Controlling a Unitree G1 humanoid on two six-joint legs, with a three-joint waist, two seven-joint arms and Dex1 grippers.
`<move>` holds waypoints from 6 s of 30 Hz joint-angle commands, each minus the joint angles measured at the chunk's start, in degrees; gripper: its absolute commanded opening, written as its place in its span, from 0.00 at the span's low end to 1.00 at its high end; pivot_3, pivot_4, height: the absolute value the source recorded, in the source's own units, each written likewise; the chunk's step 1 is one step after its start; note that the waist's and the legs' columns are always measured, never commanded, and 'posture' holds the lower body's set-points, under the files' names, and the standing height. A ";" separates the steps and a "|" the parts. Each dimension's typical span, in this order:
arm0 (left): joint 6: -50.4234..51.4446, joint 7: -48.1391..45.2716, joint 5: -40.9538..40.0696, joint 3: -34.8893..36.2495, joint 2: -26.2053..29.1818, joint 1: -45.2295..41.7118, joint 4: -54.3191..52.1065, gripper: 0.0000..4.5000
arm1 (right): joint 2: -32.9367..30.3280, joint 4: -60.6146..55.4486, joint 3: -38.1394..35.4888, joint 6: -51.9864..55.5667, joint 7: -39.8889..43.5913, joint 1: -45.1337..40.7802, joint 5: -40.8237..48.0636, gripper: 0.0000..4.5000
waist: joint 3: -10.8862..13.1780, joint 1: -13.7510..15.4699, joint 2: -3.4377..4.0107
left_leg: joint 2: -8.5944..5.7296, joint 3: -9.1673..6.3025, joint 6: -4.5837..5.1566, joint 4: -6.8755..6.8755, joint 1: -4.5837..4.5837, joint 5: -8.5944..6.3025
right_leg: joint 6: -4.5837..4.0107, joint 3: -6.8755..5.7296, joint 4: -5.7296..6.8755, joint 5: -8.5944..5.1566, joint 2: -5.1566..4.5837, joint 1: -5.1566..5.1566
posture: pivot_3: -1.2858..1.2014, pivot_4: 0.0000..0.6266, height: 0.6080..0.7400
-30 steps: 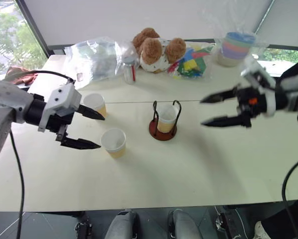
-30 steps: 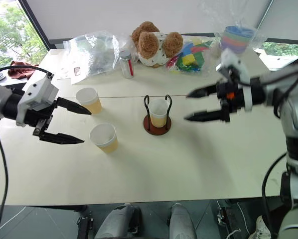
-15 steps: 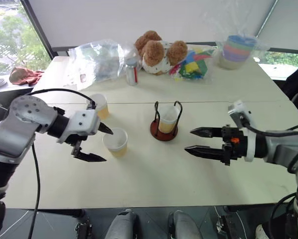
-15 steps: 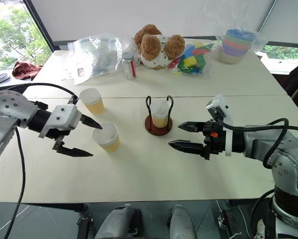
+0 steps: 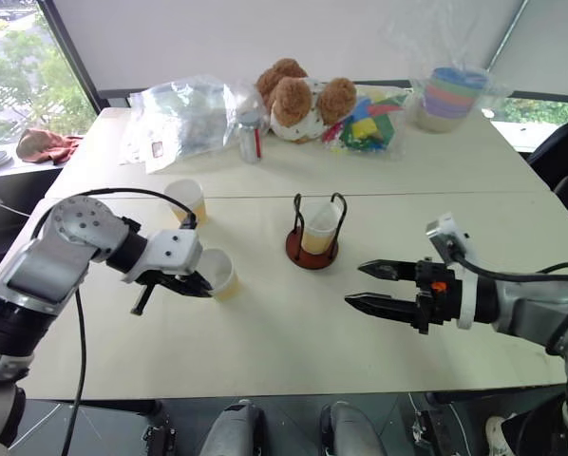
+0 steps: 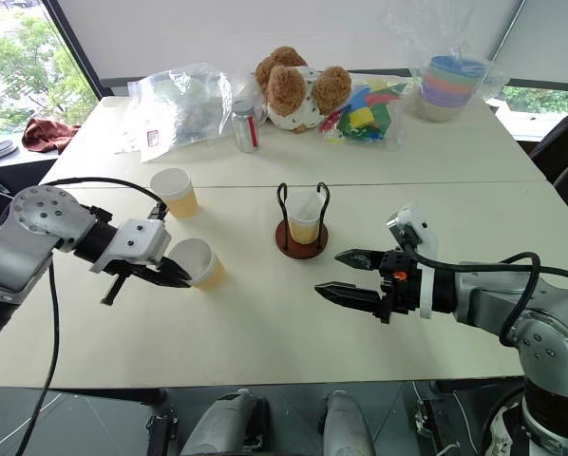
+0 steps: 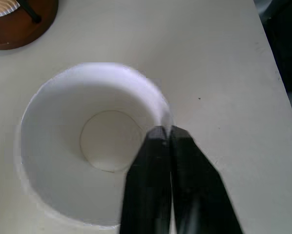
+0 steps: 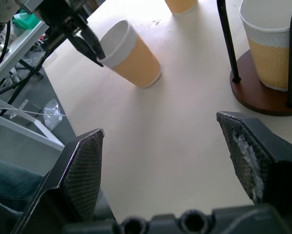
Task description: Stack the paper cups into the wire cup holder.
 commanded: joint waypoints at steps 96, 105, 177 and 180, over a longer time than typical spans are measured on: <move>-29.14 19.70 18.57 -1.07 -13.08 -40.79 68.16 0.75 | -10.50 0.15 8.45 -23.18 -15.76 -5.28 17.02 0.89 | 0.18 1.37 -0.70 | -0.12 0.06 0.39 0.88 -1.05 -0.22 | 0.59 -0.15 0.09 0.22 -0.19 -0.54 | 0.52 0.24 1.00; -28.43 10.62 19.65 -1.21 -14.31 -40.76 66.96 0.75 | -9.66 -1.40 7.16 -23.50 -17.76 -3.06 16.80 0.89 | 0.18 1.21 -0.70 | -0.12 0.15 0.40 0.88 -1.04 -0.22 | 0.60 -0.14 0.08 0.22 -0.19 -0.54 | 0.52 0.24 1.00; -37.14 -2.25 -9.03 -34.60 -38.92 -62.15 73.89 0.07 | -16.23 -10.89 -23.06 -23.11 -29.90 24.95 26.82 0.89 | 0.10 0.19 -0.66 | -0.12 0.28 0.74 0.94 -0.96 -0.42 | 0.66 -0.01 -0.04 0.27 -0.28 -0.53 | 0.52 0.24 1.00; -37.30 -2.25 -6.58 -30.96 -40.27 -62.23 75.67 0.29 | -16.26 -10.89 -22.59 -23.50 -30.22 24.92 26.82 0.89 | 0.10 0.21 -0.67 | -0.12 0.29 0.75 0.95 -0.97 -0.43 | 0.66 0.00 -0.05 0.27 -0.28 -0.53 | 0.52 0.24 1.00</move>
